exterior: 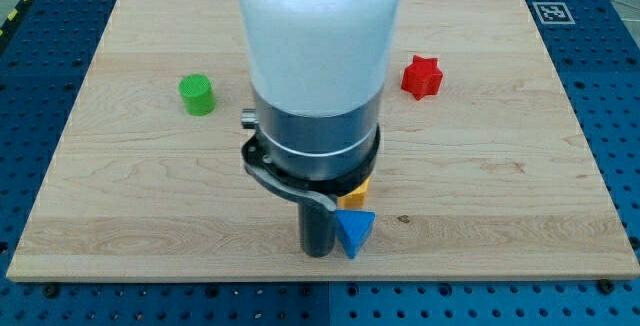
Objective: Move arm away from blue triangle
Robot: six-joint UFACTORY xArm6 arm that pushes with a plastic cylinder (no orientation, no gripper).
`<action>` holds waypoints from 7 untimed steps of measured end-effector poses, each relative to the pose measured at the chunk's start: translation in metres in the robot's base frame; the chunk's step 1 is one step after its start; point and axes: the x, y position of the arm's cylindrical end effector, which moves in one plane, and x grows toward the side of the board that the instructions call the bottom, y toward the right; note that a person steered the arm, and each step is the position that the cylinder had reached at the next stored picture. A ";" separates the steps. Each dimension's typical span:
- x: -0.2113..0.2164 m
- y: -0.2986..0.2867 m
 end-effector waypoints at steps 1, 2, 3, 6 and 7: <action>0.000 -0.030; 0.000 -0.046; 0.018 -0.057; 0.019 -0.059; 0.018 -0.056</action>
